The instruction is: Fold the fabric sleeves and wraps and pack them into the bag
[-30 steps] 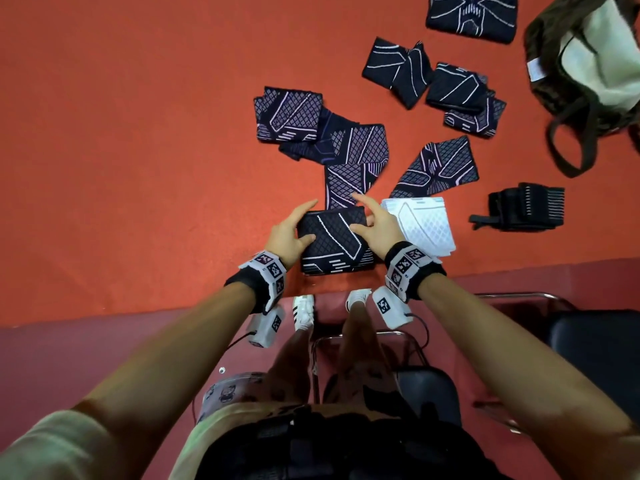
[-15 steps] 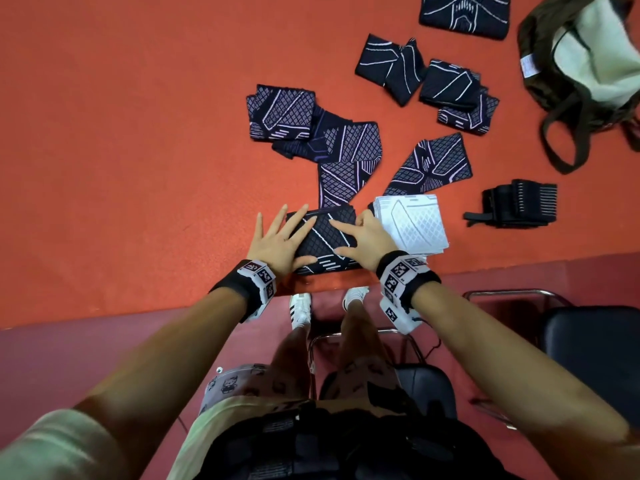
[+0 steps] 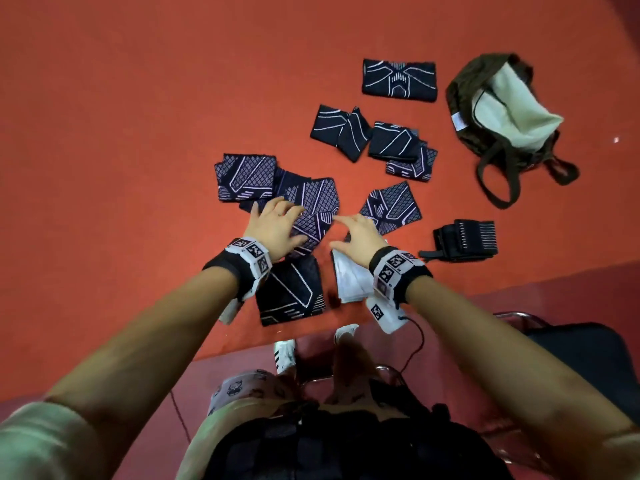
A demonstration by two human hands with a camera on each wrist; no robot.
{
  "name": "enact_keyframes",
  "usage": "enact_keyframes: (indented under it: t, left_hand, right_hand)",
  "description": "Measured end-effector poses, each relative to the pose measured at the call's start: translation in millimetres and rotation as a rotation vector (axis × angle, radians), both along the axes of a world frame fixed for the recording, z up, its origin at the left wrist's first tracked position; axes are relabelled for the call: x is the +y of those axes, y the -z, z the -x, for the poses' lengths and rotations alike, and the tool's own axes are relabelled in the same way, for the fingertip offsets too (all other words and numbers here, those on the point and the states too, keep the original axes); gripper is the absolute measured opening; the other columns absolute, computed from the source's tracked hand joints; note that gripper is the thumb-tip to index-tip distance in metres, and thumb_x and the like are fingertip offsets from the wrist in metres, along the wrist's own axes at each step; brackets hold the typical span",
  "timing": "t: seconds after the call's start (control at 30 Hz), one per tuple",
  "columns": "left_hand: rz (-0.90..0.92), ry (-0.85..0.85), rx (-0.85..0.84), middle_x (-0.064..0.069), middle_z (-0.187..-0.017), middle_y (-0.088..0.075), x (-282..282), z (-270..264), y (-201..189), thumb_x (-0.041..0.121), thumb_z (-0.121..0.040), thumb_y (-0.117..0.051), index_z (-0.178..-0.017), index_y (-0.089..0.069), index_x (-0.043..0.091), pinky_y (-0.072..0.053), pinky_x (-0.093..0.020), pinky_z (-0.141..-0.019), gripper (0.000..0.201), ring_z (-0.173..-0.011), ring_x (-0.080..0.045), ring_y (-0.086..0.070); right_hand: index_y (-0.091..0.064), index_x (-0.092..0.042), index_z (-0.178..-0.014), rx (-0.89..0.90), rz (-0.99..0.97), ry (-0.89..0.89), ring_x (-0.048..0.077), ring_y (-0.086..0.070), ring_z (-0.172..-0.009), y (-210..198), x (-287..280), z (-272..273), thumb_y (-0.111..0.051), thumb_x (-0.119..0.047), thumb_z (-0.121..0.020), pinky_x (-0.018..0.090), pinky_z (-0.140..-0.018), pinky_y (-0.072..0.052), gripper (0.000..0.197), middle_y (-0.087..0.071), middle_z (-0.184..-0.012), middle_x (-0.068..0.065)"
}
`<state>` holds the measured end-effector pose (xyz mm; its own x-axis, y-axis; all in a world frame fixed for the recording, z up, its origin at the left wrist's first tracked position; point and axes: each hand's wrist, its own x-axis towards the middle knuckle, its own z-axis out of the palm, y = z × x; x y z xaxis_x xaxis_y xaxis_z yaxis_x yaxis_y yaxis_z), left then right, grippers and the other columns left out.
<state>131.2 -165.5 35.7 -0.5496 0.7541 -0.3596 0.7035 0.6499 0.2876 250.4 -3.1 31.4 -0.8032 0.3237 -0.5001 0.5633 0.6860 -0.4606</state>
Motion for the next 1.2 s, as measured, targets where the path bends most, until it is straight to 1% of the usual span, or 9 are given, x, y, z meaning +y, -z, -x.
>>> enact_keyframes:
  t: [0.13, 0.5, 0.6, 0.73, 0.9, 0.97, 1.07, 1.17, 1.2]
  left_hand:
    - [-0.139, -0.132, -0.074, -0.01, -0.136, -0.046, 75.4, 33.8, -19.5, 0.035, -0.09, -0.056, -0.14, -0.037, 0.019, -0.038, -0.047, -0.104, 0.056, -0.127, -0.03, -0.041]
    - [-0.267, -0.593, -0.331, -0.013, -0.123, -0.061, 223.6, 95.6, 50.5, 0.018, -0.089, -0.056, -0.133, -0.045, 0.009, -0.043, -0.034, -0.094, 0.046, -0.114, -0.03, -0.056]
    - [-0.256, -0.793, -0.341, -0.014, -0.121, -0.062, 242.0, 107.2, 85.9, 0.022, -0.092, -0.053, -0.129, -0.049, 0.008, -0.041, -0.033, -0.093, 0.04, -0.116, -0.032, -0.055]
    - [-0.261, -1.013, -0.484, -0.014, -0.127, -0.059, 249.5, 103.7, 135.6, 0.029, -0.092, -0.056, -0.129, -0.05, 0.005, -0.039, -0.031, -0.096, 0.045, -0.119, -0.03, -0.053]
    - [-0.524, -1.16, -0.662, -0.008, -0.095, -0.063, 254.2, 92.7, 162.0, 0.024, -0.089, -0.062, -0.118, -0.058, 0.004, -0.049, -0.032, -0.083, 0.036, -0.086, -0.023, -0.062]
    - [-0.579, -1.133, -0.693, -0.005, -0.087, -0.061, 255.9, 93.0, 160.6, 0.022, -0.09, -0.061, -0.111, -0.06, 0.004, -0.045, -0.026, -0.072, 0.028, -0.075, -0.014, -0.057]
    - [-0.644, -1.127, -0.705, -0.001, -0.069, -0.059, 255.5, 92.3, 158.9, 0.015, -0.09, -0.061, -0.083, -0.057, 0.014, -0.044, -0.025, -0.067, 0.008, -0.06, -0.009, -0.055]
    - [-0.689, -1.176, -0.695, -0.002, -0.063, -0.052, 247.9, 89.4, 153.9, 0.012, -0.087, -0.062, -0.066, -0.044, 0.019, -0.042, -0.031, -0.066, 0.029, -0.061, -0.018, -0.049]
    - [-0.718, -1.189, -0.709, -0.003, -0.061, -0.049, 244.2, 88.0, 148.1, 0.011, -0.088, -0.062, -0.064, -0.042, 0.019, -0.041, -0.029, -0.062, 0.031, -0.058, -0.017, -0.047]
  right_hand:
    - [-0.039, -0.013, -0.141, 0.007, 0.014, 0.151, 0.031, -0.04, -0.13, -10.0, 67.8, 23.8, -0.061, -0.029, -0.089, 0.036, -0.11, -0.032, 0.059, -0.043, -0.14, 0.016]
    - [-0.048, -0.008, -0.135, 0.052, -0.038, 0.129, 0.027, -0.049, -0.125, 27.7, 230.8, 125.2, -0.056, -0.018, -0.09, 0.029, -0.102, -0.035, 0.046, -0.053, -0.136, 0.013]
    - [-0.05, -0.007, -0.133, 0.086, -0.014, 0.112, 0.028, -0.05, -0.123, 55.9, 248.4, 158.4, -0.055, -0.017, -0.09, 0.027, -0.101, -0.034, 0.044, -0.056, -0.133, 0.014]
    - [-0.034, -0.004, -0.143, 0.062, 0.03, 0.074, 0.025, -0.038, -0.135, 96.6, 252.6, 190.5, -0.055, -0.022, -0.092, 0.026, -0.11, -0.024, 0.059, -0.039, -0.147, 0.014]
    - [-0.024, -0.008, -0.148, 0.072, 0.054, 0.076, 0.026, -0.027, -0.139, 128.5, 256.2, 212.0, -0.056, -0.025, -0.091, 0.027, -0.113, -0.019, 0.067, -0.033, -0.15, 0.012]
    - [-0.035, -0.011, -0.143, 0.107, 0.072, 0.103, 0.027, -0.034, -0.134, 133.9, 257.4, 215.6, -0.056, -0.025, -0.09, 0.026, -0.108, -0.024, 0.059, -0.046, -0.142, 0.009]
    - [-0.058, -0.013, -0.122, 0.148, 0.112, 0.196, 0.024, -0.049, -0.115, 134.2, 254.7, 215.4, -0.062, -0.028, -0.086, 0.027, -0.098, -0.035, 0.04, -0.063, -0.108, 0.005]
    - [-0.06, -0.021, -0.085, 0.164, 0.205, 0.257, 0.014, -0.054, -0.081, 122.8, 250.7, 210.4, -0.067, -0.019, -0.082, 0.022, -0.076, -0.042, 0.008, -0.053, -0.072, -0.007]
    - [-0.054, -0.024, -0.075, 0.166, 0.229, 0.264, 0.009, -0.05, -0.07, 115.0, 247.5, 206.5, -0.066, -0.016, -0.082, 0.02, -0.068, -0.04, 0.016, -0.049, -0.067, -0.01]
